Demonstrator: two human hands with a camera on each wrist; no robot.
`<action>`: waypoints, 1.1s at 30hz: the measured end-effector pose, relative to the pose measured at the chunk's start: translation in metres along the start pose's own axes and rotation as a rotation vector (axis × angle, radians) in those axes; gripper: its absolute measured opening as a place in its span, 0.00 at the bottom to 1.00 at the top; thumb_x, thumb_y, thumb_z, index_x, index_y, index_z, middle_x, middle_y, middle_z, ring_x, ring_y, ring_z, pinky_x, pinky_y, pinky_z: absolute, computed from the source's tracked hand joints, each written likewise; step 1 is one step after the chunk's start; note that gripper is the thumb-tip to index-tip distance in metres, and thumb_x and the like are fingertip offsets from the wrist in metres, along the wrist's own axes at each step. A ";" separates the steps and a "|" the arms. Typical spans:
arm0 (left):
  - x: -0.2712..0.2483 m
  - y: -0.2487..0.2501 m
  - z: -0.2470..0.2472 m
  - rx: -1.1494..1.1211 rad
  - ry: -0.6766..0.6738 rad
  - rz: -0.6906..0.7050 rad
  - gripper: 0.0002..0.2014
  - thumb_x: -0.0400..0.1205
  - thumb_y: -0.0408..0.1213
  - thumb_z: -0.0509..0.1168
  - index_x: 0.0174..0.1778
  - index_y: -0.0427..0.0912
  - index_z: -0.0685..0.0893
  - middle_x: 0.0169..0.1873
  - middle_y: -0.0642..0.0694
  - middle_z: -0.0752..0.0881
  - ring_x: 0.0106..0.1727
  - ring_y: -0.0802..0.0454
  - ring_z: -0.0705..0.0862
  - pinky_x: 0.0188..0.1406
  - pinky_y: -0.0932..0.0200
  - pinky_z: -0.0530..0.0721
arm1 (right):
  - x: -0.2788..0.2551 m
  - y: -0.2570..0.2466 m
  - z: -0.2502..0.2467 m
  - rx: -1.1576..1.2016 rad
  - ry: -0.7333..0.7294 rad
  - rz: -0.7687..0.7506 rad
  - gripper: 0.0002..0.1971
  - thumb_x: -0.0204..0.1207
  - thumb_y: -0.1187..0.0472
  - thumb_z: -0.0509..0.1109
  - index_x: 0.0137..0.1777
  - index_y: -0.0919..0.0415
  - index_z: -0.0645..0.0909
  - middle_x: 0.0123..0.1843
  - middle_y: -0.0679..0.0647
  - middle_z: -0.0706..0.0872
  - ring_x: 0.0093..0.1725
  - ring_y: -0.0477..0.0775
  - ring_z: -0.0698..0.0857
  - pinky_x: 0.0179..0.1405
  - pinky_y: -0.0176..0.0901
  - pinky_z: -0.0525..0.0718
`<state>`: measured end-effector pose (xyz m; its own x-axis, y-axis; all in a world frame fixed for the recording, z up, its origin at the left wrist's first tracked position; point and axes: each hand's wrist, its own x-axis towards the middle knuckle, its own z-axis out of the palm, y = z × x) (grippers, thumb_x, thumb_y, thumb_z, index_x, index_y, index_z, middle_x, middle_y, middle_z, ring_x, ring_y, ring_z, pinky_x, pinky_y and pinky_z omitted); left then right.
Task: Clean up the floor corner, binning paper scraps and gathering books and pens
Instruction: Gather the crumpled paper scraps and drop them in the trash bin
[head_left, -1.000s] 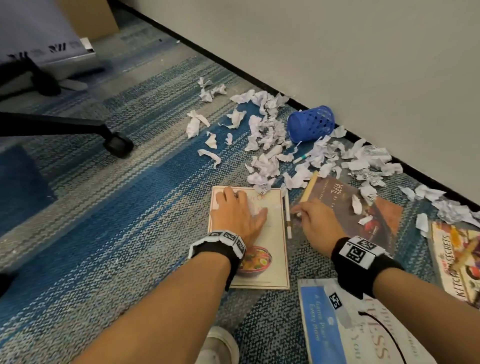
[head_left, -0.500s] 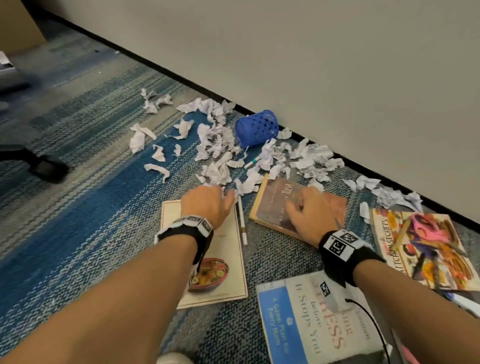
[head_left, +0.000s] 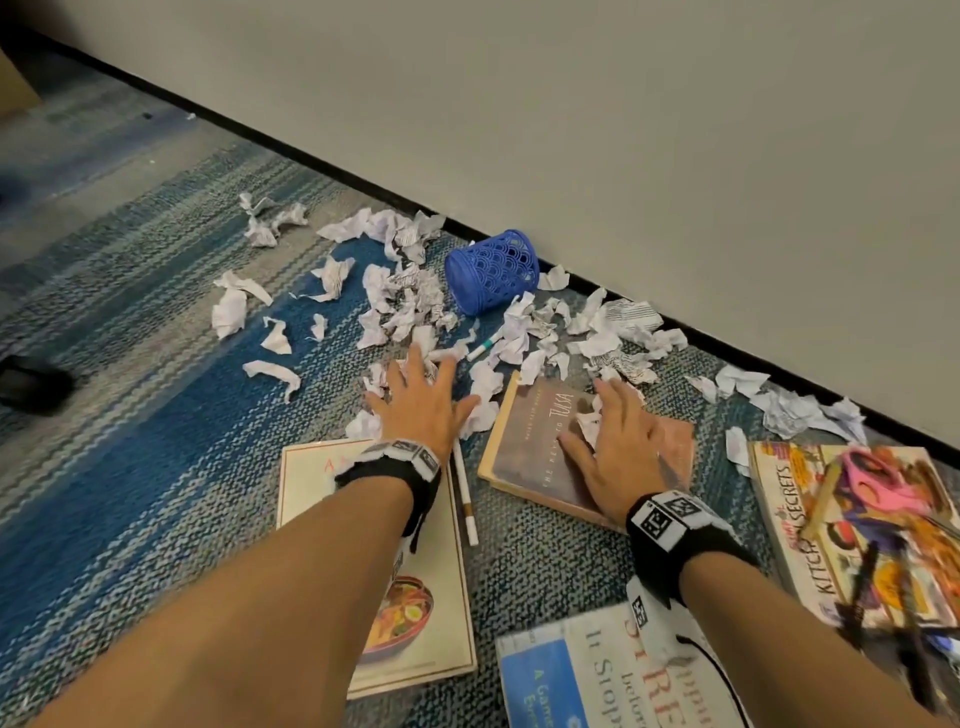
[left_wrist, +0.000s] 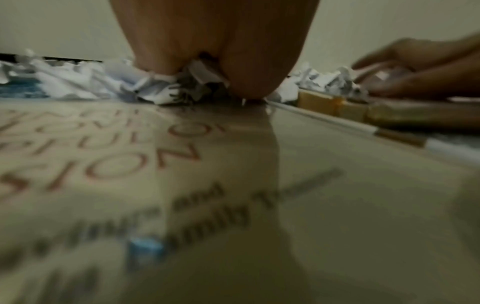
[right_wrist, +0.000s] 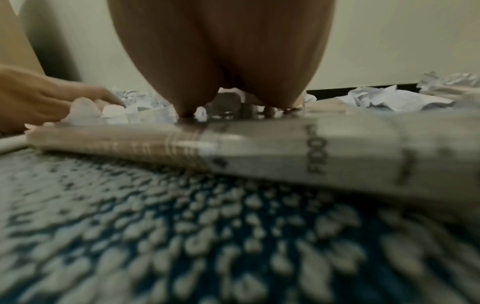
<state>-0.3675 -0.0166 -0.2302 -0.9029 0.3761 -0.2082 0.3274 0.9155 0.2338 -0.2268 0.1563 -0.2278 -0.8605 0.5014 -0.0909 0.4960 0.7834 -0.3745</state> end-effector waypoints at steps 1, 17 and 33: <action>-0.002 0.001 0.002 0.085 0.031 -0.012 0.27 0.84 0.60 0.53 0.77 0.51 0.64 0.81 0.37 0.57 0.78 0.34 0.61 0.69 0.31 0.68 | 0.002 -0.001 0.001 0.003 -0.011 -0.005 0.31 0.81 0.44 0.61 0.80 0.54 0.59 0.82 0.56 0.58 0.81 0.61 0.59 0.78 0.70 0.57; 0.019 0.038 -0.047 0.037 0.206 0.232 0.20 0.88 0.54 0.45 0.53 0.43 0.75 0.47 0.44 0.82 0.44 0.43 0.84 0.39 0.50 0.82 | 0.025 0.012 -0.023 -0.470 -0.062 0.092 0.18 0.85 0.45 0.51 0.59 0.59 0.71 0.57 0.58 0.77 0.44 0.61 0.85 0.46 0.56 0.84; 0.028 0.084 0.010 0.183 0.082 0.279 0.36 0.82 0.64 0.51 0.82 0.47 0.53 0.69 0.38 0.68 0.55 0.36 0.83 0.42 0.47 0.82 | 0.107 0.025 -0.022 -0.208 -0.138 0.003 0.44 0.70 0.27 0.60 0.81 0.34 0.40 0.85 0.54 0.34 0.82 0.73 0.48 0.70 0.83 0.61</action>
<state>-0.3627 0.0730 -0.2260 -0.7883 0.6100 -0.0810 0.6030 0.7920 0.0956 -0.3041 0.2376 -0.2261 -0.8596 0.4602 -0.2220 0.4997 0.8478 -0.1776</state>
